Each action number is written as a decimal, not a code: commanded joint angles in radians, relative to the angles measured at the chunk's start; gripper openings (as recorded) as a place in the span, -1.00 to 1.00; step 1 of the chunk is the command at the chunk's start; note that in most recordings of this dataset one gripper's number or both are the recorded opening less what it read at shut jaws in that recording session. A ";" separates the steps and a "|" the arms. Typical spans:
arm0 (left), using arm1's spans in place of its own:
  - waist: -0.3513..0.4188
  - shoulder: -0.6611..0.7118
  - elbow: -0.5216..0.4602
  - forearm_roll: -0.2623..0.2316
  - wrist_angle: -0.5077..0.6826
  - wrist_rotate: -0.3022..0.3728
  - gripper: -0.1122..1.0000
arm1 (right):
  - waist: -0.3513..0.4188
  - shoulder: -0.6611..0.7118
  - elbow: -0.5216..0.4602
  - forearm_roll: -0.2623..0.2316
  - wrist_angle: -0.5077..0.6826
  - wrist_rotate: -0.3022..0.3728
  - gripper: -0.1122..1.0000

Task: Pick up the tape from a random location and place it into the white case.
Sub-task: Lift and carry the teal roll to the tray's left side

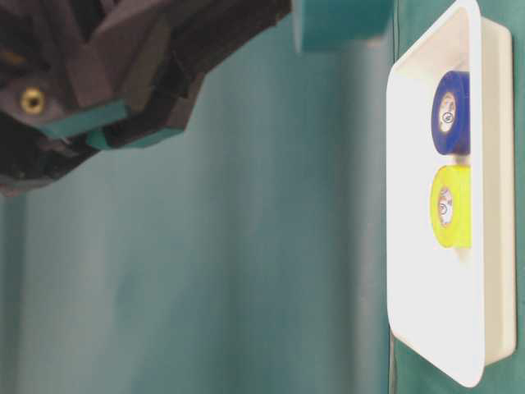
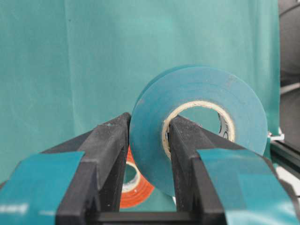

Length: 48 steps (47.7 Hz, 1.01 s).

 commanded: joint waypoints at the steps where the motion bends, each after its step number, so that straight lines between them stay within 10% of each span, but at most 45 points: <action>1: -0.002 -0.061 -0.012 0.003 -0.005 0.000 -0.44 | -0.002 0.005 -0.026 -0.003 -0.005 0.002 0.78; 21: -0.009 -0.143 0.110 0.003 -0.029 -0.006 -0.44 | -0.002 0.005 -0.025 -0.003 -0.005 0.002 0.78; 48: -0.011 -0.414 0.540 0.000 -0.250 -0.061 -0.44 | -0.002 0.005 -0.026 -0.003 -0.005 0.005 0.78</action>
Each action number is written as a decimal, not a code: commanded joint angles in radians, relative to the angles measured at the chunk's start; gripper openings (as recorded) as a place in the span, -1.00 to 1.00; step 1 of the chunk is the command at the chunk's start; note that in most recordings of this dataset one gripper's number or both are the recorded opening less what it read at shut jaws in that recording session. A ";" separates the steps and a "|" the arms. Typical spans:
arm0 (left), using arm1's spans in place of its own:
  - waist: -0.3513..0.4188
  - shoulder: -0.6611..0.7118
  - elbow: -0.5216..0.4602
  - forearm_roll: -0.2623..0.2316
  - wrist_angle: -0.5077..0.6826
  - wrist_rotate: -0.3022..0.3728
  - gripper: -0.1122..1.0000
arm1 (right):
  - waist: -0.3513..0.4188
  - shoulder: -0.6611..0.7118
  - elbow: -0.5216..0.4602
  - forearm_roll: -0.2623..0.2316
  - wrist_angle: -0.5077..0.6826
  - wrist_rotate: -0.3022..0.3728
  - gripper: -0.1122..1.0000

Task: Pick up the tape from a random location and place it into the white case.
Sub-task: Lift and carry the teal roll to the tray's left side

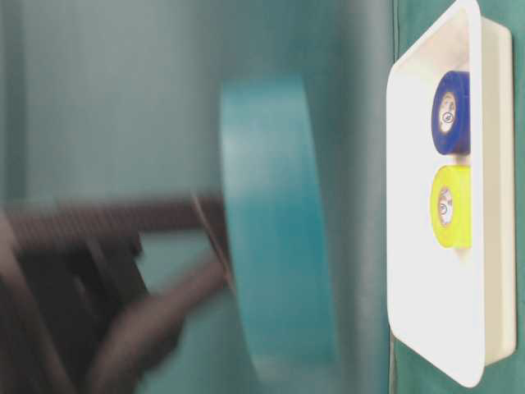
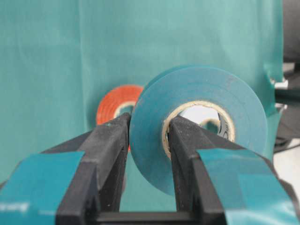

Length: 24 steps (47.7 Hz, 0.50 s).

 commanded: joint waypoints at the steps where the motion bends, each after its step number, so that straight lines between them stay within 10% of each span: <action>1: -0.003 -0.080 0.049 0.000 -0.032 -0.008 -0.44 | -0.002 0.003 -0.026 -0.002 -0.006 0.003 0.78; 24: -0.005 -0.264 0.333 -0.002 -0.117 -0.014 -0.44 | -0.002 0.008 -0.025 -0.002 -0.006 0.002 0.78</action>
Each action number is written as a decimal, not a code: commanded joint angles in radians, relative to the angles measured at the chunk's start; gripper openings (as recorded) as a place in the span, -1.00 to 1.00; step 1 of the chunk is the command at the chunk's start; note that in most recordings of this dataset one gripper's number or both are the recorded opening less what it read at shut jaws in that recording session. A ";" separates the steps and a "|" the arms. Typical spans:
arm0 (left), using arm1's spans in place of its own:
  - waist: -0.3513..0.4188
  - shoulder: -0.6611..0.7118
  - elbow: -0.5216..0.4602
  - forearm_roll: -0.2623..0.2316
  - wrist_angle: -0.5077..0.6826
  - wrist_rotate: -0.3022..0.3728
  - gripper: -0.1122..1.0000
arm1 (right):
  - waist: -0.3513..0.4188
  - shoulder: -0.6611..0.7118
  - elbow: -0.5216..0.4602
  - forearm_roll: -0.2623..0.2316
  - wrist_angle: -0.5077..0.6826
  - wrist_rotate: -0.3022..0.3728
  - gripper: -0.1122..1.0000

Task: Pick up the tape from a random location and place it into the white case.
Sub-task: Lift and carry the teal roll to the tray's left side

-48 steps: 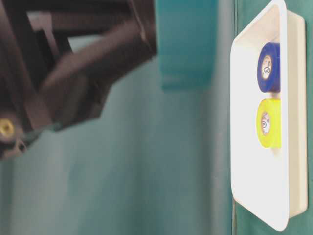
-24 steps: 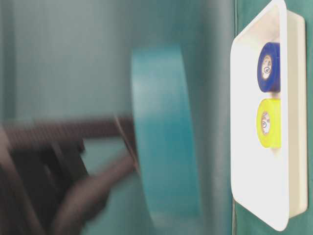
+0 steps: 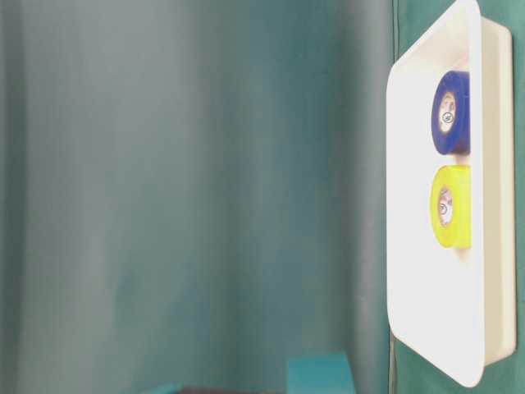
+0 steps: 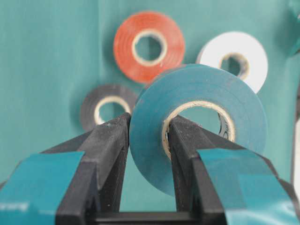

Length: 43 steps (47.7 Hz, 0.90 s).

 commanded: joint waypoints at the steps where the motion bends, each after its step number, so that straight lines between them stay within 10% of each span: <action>1: -0.003 -0.040 0.003 -0.002 -0.018 0.002 -0.44 | -0.002 0.005 -0.025 -0.003 -0.005 0.000 0.78; 26: 0.012 -0.026 -0.017 -0.002 -0.023 0.002 -0.44 | -0.002 0.015 -0.023 -0.003 0.000 -0.003 0.78; 43: 0.161 -0.020 -0.017 -0.002 -0.023 0.003 -0.44 | -0.002 0.015 -0.025 -0.003 0.006 -0.006 0.78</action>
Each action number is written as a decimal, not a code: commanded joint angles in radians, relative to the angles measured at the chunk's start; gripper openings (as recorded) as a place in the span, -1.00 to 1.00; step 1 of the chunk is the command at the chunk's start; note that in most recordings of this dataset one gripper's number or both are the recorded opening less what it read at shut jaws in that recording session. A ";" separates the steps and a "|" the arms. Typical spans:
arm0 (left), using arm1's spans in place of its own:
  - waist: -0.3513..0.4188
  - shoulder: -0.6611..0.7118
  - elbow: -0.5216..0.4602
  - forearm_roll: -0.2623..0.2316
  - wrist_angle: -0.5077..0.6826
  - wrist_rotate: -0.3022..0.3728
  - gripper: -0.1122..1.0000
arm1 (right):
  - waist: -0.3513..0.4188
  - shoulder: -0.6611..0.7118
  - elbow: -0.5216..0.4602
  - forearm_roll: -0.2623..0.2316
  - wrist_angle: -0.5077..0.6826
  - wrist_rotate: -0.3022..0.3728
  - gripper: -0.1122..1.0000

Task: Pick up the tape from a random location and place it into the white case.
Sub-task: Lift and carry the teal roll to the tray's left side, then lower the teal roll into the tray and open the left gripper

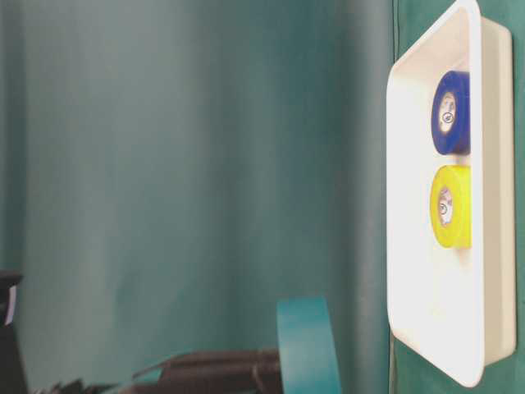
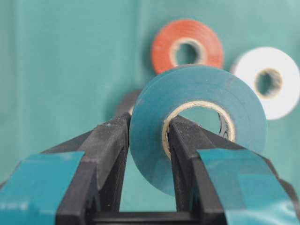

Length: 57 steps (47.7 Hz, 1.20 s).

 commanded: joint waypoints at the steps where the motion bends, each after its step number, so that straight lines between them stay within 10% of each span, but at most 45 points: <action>1: 0.046 -0.012 -0.029 -0.002 -0.006 0.002 -0.44 | -0.002 0.005 -0.025 -0.002 0.002 -0.002 0.78; 28: 0.334 -0.012 -0.020 -0.002 -0.012 0.009 -0.44 | -0.002 0.005 -0.025 -0.014 0.011 -0.002 0.78; 57: 0.483 -0.012 -0.002 -0.003 -0.044 0.009 -0.44 | -0.002 0.005 -0.025 -0.014 0.011 -0.002 0.78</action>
